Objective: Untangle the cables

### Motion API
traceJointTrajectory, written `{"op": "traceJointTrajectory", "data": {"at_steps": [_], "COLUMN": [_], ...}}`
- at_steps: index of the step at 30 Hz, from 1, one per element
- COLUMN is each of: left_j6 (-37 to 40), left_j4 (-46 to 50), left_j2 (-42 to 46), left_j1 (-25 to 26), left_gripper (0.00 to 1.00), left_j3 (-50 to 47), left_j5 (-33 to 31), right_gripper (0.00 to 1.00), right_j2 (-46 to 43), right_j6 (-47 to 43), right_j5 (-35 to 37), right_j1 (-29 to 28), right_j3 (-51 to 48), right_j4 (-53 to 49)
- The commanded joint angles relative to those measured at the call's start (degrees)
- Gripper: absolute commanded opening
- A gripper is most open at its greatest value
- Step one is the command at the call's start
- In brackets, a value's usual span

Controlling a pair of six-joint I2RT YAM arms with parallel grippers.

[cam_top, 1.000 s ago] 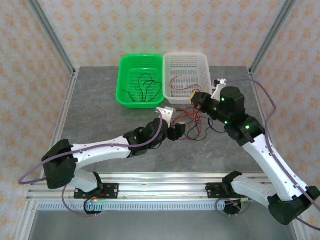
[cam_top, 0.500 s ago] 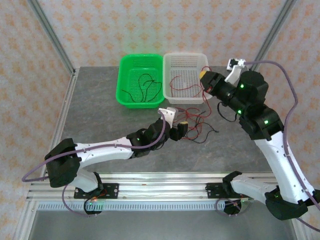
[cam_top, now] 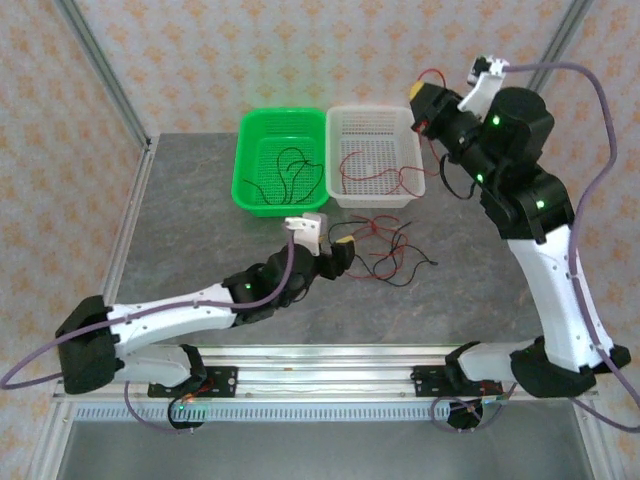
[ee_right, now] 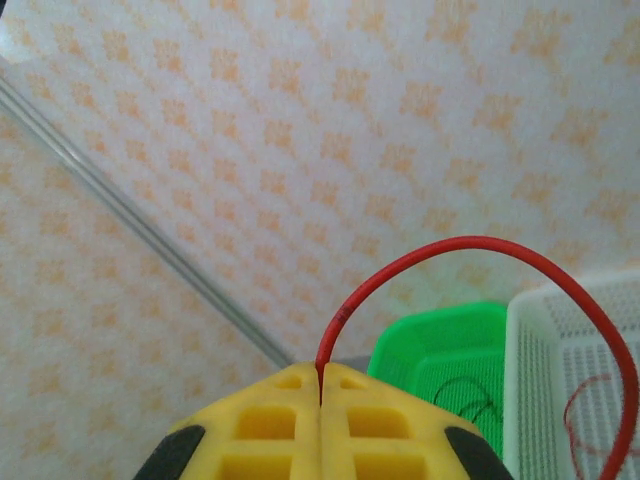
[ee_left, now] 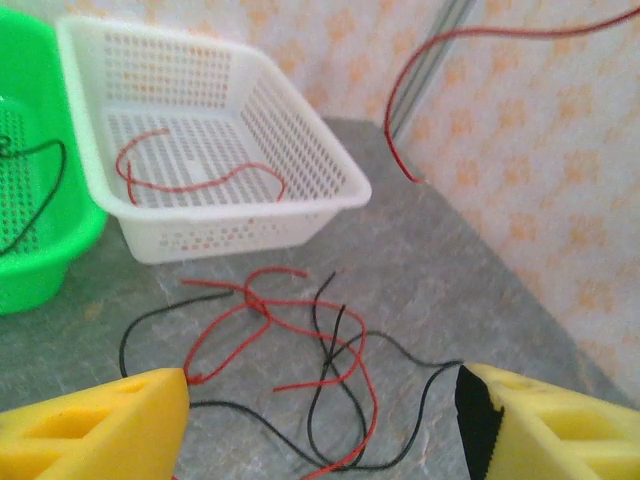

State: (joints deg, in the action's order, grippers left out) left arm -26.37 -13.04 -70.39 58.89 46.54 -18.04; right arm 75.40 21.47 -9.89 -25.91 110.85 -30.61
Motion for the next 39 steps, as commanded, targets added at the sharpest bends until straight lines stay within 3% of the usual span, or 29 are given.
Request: {"op": "traceJointTrajectory", "data": {"at_steps": [1, 6, 10, 17, 30, 39], "left_j6": [-0.96, -1.05, -0.78, 0.97, 0.29, -1.4], "left_j4": [2.6, 3.22, 1.87, -3.2, 8.46, 11.84], "left_j2": [4.0, 9.45, 14.09, 20.27, 24.6, 24.56], "left_j1": [0.21, 0.18, 0.12, -0.09, -0.18, -0.22], "left_gripper": [0.74, 0.82, 0.99, 0.99, 0.99, 0.99], "left_j3": [-2.08, -4.36, -7.18, -13.31, -10.23, -8.88], "left_j5": [-4.22, -5.64, -5.74, -3.09, -7.4, -7.44], "right_gripper": [0.0, 0.0, 0.0, 0.0, 0.0, 0.0], "right_j2": [4.26, 11.05, 16.56, 29.79, 55.51, 63.03], "right_j6": [-6.29, -11.37, -13.62, -14.59, -5.53, 0.55], "right_j5": [3.21, 3.12, 4.07, 4.26, 3.81, -1.42], "right_j1": [0.51, 0.99, 2.18, 4.59, 6.83, 8.65], "right_j3": [6.37, 10.64, 11.24, 15.38, 19.09, 17.0], "right_j4": [2.01, 5.29, 8.63, 10.66, 3.54, 0.42]}}
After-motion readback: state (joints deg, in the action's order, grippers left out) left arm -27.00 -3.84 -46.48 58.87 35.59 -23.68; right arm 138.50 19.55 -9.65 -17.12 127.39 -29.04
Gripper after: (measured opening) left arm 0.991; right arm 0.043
